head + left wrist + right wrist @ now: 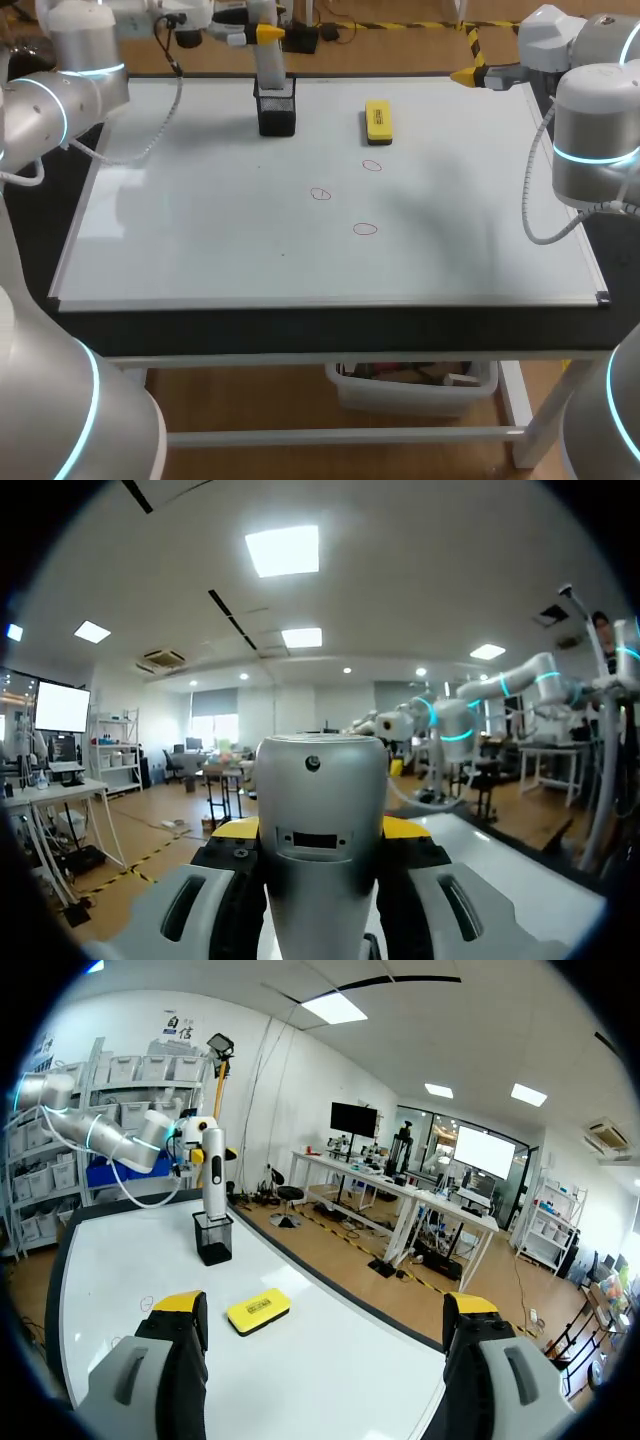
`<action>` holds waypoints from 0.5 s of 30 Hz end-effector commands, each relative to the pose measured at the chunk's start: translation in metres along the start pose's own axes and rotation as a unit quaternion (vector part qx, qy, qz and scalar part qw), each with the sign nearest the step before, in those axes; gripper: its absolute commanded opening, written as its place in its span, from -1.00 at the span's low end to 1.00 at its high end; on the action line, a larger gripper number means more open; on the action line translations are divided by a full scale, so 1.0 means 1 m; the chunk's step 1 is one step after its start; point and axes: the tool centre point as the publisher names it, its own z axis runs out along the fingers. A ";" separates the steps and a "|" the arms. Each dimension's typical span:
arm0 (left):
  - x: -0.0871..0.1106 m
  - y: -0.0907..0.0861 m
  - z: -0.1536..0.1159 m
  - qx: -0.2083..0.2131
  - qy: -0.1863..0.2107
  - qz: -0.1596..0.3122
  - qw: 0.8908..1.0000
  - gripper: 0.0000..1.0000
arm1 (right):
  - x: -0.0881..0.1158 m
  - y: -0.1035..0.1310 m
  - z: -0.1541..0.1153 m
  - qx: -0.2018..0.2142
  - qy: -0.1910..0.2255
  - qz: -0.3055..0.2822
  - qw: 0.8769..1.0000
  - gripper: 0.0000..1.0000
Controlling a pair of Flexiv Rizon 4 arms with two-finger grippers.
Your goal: Pick up the inspection probe, press it on each red-marked spot on the whiteboard one by one, put down the probe, pick up the eraser, and wipe off all the red marks.
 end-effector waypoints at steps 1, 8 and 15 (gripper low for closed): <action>0.025 -0.028 -0.005 -0.007 -0.064 0.008 0.998 -1.00 | -0.001 0.000 0.000 0.000 0.001 0.000 1.000 1.00; 0.033 -0.049 -0.028 -0.005 -0.107 0.010 0.994 -1.00 | -0.001 0.000 0.000 0.000 0.001 0.000 1.000 1.00; 0.044 -0.046 -0.056 -0.018 -0.165 0.016 0.986 -1.00 | -0.001 0.000 0.000 0.000 0.001 0.000 1.000 1.00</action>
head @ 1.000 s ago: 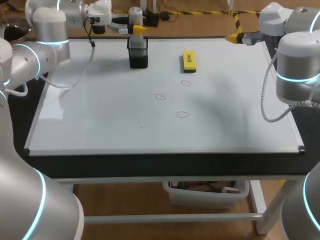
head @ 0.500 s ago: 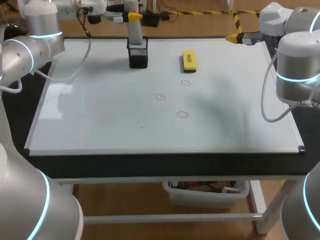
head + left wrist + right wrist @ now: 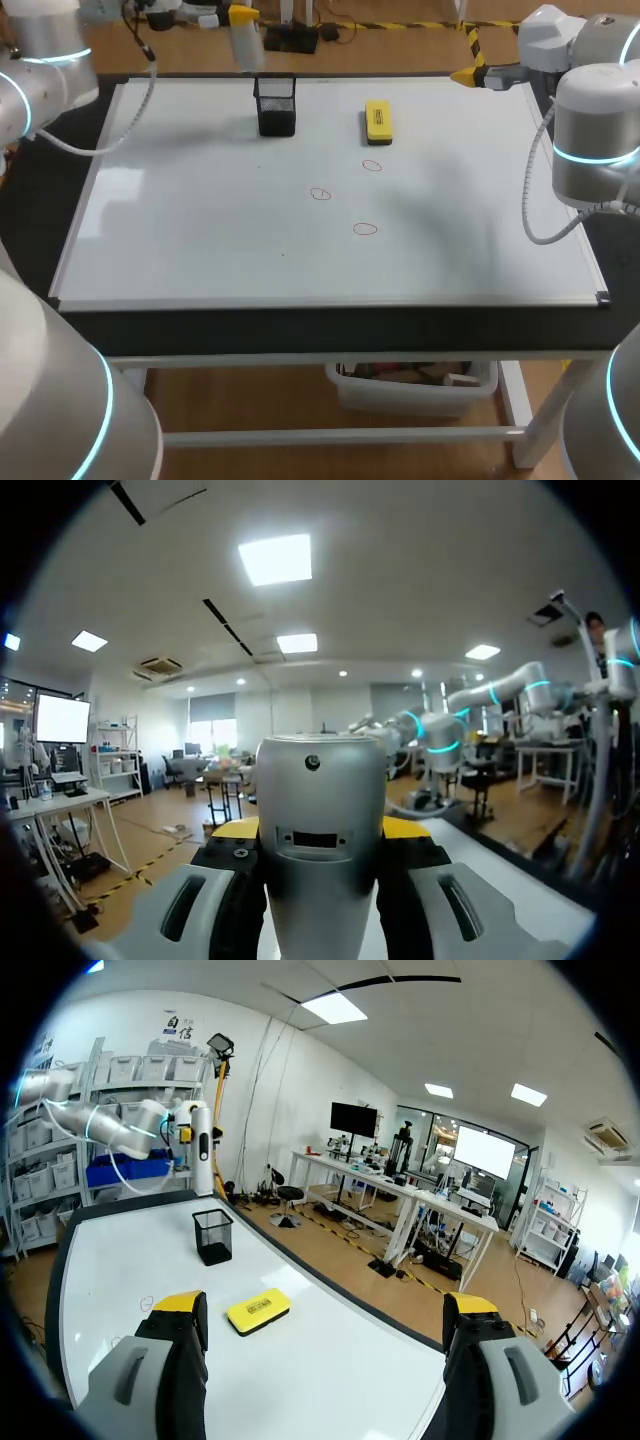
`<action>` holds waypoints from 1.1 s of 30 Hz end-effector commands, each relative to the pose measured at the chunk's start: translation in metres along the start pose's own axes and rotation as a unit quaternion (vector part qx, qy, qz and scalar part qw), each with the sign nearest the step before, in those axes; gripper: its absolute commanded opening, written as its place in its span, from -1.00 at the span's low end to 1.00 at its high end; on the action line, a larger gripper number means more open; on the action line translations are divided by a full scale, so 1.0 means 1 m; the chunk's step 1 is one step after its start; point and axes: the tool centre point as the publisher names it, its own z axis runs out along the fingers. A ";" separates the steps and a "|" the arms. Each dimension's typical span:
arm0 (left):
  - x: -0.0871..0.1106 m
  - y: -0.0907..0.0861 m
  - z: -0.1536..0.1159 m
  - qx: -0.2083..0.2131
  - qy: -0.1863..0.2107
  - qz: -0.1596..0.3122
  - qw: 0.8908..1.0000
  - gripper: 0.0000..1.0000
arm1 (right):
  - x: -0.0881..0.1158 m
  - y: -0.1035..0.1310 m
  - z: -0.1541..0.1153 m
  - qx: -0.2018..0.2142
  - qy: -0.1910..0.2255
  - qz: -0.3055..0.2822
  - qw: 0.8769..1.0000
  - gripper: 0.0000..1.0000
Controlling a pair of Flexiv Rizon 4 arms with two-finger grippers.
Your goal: Pick up the inspection probe, press it on each red-marked spot on the whiteboard one by one, put down the probe, pick up the eraser, and wipe off all the red marks.
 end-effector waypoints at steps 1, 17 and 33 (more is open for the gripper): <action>0.029 -0.006 -0.016 -0.019 -0.178 0.005 0.984 -1.00 | -0.001 0.000 0.000 0.000 0.001 0.000 1.000 1.00; 0.063 0.025 -0.063 -0.039 -0.274 -0.005 0.961 -1.00 | -0.001 0.000 0.000 0.000 0.001 0.000 1.000 1.00; 0.080 0.057 -0.097 -0.046 -0.317 0.006 0.947 -1.00 | -0.001 0.000 0.000 0.000 0.001 0.000 1.000 1.00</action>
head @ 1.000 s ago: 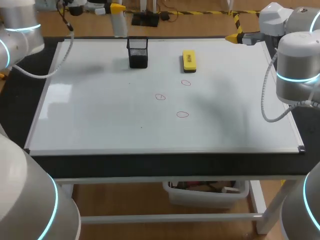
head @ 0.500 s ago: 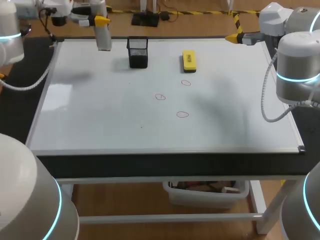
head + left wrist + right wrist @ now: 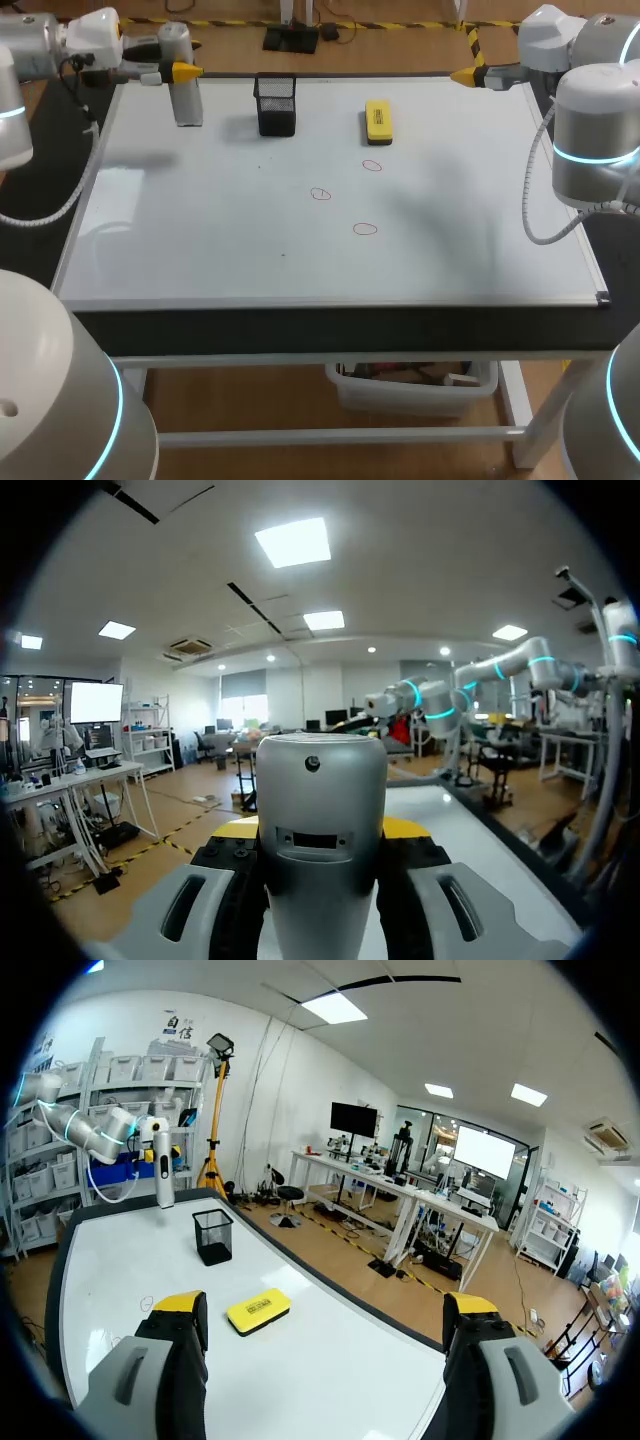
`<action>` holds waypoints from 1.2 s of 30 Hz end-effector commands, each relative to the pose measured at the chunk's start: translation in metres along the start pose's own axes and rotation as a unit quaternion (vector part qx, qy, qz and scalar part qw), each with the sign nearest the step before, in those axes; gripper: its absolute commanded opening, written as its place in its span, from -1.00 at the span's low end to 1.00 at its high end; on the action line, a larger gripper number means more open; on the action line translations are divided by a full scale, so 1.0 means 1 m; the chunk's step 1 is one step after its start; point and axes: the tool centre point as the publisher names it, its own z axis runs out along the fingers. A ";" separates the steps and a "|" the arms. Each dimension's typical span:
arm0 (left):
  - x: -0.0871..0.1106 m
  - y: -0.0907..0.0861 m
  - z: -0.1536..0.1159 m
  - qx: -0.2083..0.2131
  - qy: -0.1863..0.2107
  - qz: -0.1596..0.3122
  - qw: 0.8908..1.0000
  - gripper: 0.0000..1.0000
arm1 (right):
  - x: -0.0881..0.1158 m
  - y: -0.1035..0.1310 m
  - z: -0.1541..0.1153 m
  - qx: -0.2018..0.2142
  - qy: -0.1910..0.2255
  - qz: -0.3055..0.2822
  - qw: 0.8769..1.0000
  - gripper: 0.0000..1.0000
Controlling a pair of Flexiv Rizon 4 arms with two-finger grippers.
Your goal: Pick up the inspection probe, press it on each red-marked spot on the whiteboard one by one, put down the probe, pick up the eraser, and wipe off all the red marks.
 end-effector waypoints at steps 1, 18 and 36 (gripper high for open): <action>0.006 0.007 -0.004 0.003 -0.239 -0.002 0.971 -1.00 | -0.001 0.000 0.000 0.000 0.001 0.000 1.000 1.00; 0.000 0.022 -0.017 -0.012 -0.250 -0.024 0.968 -1.00 | -0.003 -0.010 0.011 0.024 0.024 -0.021 0.999 1.00; 0.000 0.022 -0.017 -0.012 -0.250 -0.024 0.968 -1.00 | 0.015 -0.030 0.099 0.142 0.239 -0.208 0.938 1.00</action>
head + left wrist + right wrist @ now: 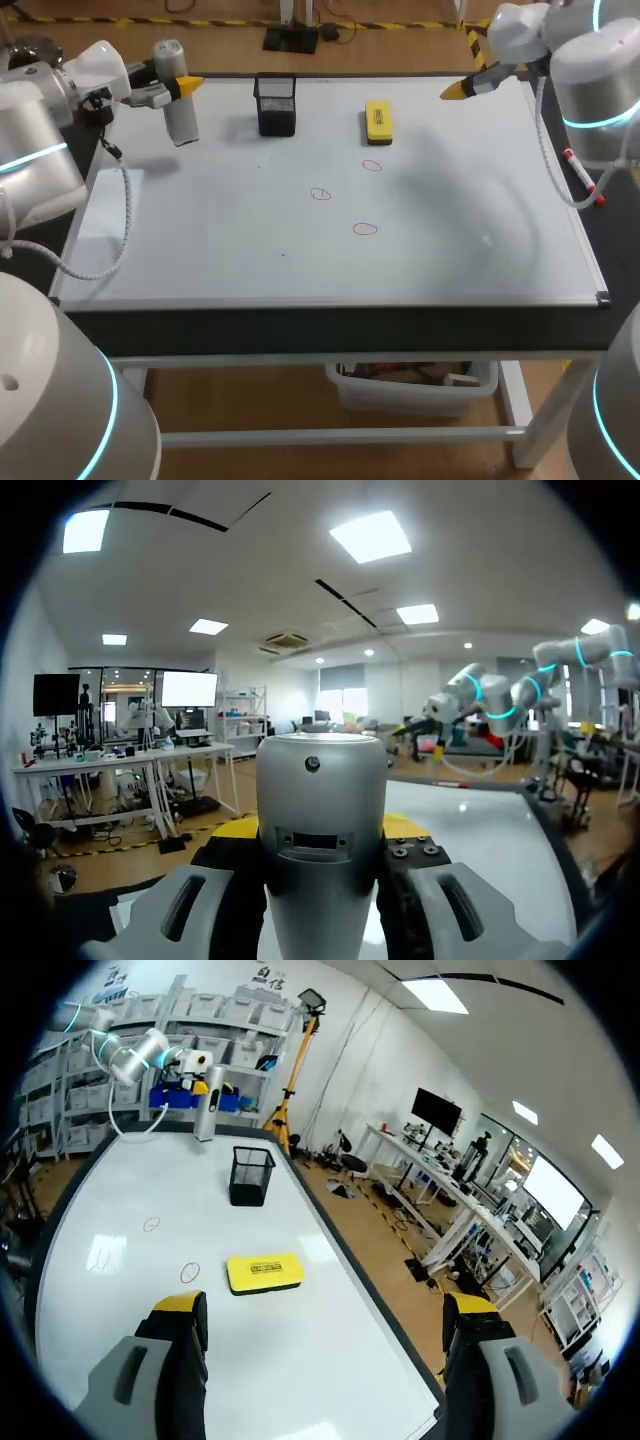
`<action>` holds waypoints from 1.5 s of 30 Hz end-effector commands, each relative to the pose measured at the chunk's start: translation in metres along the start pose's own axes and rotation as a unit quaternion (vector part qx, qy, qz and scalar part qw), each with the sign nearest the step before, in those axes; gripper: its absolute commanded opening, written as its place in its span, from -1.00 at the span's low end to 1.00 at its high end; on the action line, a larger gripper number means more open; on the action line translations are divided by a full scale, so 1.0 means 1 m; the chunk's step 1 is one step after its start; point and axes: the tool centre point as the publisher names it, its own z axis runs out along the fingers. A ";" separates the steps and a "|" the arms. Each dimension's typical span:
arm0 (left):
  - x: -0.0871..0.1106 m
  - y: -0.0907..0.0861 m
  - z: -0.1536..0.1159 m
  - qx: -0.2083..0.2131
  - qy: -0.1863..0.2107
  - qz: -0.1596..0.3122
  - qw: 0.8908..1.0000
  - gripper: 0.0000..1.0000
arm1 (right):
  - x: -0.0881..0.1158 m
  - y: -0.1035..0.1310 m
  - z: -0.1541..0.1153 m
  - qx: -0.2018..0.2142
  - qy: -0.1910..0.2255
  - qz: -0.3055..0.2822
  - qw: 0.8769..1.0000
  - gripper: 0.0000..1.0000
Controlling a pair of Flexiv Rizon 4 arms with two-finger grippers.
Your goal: Pick up the inspection probe, press it on each red-marked spot on the whiteboard one by one, put down the probe, pick up the eraser, and wipe off all the red marks.
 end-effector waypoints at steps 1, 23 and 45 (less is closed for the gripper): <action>0.003 0.000 0.000 0.002 -0.023 0.002 1.000 -1.00 | -0.001 0.006 0.037 0.066 0.116 -0.047 0.990 1.00; 0.003 0.000 0.000 0.002 -0.023 0.002 1.000 -1.00 | 0.034 0.021 0.106 0.137 0.217 -0.222 0.941 1.00; 0.003 0.000 0.000 0.002 -0.023 0.002 1.000 -1.00 | 0.021 0.017 0.111 0.128 0.217 -0.253 0.934 1.00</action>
